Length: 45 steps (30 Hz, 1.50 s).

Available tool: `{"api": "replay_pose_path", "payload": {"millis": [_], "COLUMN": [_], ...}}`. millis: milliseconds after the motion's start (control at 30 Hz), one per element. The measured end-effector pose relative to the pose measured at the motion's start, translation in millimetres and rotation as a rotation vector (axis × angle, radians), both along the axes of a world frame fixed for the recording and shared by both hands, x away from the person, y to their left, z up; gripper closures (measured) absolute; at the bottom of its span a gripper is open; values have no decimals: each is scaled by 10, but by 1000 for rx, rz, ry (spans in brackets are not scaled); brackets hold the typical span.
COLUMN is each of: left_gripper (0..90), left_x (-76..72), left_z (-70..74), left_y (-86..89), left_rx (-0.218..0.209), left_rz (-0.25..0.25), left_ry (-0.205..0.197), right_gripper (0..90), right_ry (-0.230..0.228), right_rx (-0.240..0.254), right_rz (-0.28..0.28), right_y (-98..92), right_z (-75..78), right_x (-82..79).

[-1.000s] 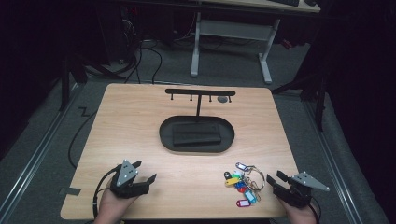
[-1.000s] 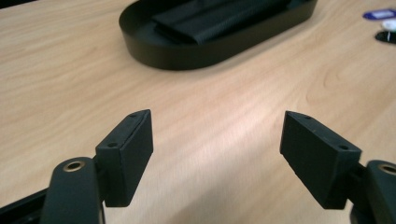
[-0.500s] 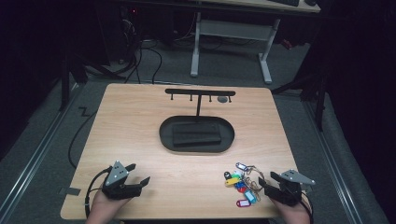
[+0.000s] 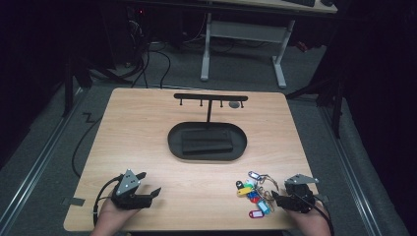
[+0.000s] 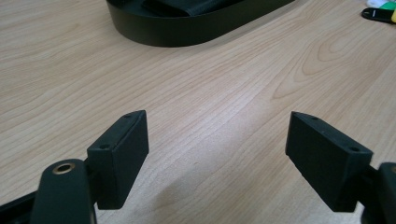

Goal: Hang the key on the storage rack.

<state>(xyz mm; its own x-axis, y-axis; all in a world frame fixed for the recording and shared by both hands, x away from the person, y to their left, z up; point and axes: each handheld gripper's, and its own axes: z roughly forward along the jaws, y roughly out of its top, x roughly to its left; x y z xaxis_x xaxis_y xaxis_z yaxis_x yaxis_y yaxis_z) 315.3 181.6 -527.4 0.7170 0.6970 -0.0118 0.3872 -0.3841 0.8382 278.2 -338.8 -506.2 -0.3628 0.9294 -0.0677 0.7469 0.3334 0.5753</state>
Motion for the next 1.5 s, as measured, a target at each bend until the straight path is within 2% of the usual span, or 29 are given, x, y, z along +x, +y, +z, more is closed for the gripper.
{"api": "replay_pose_path", "payload": {"millis": [100, 300, 533, 700, 867, 933, 1000, 1067, 1133, 1267, 1400, 1500], "left_gripper": [230, 233, 227, 226, 216, 216, 214, 216, 217, 217, 215, 218], "left_x": [15, -7, 11, -3, 5, 6, 9, 9, 0, -28, -41, -53], "left_z": [1, 31, 45, 42, 48, 53, 59, 79, 96, 97, 59, 58], "left_y": [5, -21, 26, 16, 37, 48, 61, 73, 71, 64, 105, 151], "left_rx": [-1, 8, -28, -14, -24, -19, -40, -63, -65, -44, -25, -34], "left_rz": [-16, -21, -6, -10, -4, -2, 2, 4, 2, -3, -3, 10], "left_ry": [11, -8, -6, -17, -7, 4, 23, 36, 32, 10, 20, 21], "right_gripper": [391, 394, 422, 416, 418, 421, 429, 422, 416, 400, 386, 418], "right_ry": [27, 93, 164, 204, 245, 261, 279, 286, 294, 296, 311, 321], "right_rx": [-12, -68, -111, -117, -125, -124, -127, -135, -138, -150, -142, -158], "right_rz": [3, 40, 64, 92, 114, 121, 125, 130, 133, 133, 137, 152], "right_y": [2, 92, 169, 197, 210, 219, 226, 236, 252, 273, 277, 291], "right_z": [39, 117, 164, 177, 188, 199, 212, 216, 217, 224, 225, 234], "right_x": [32, 131, 235, 306, 380, 408, 438, 469, 493, 508, 510, 526]}}
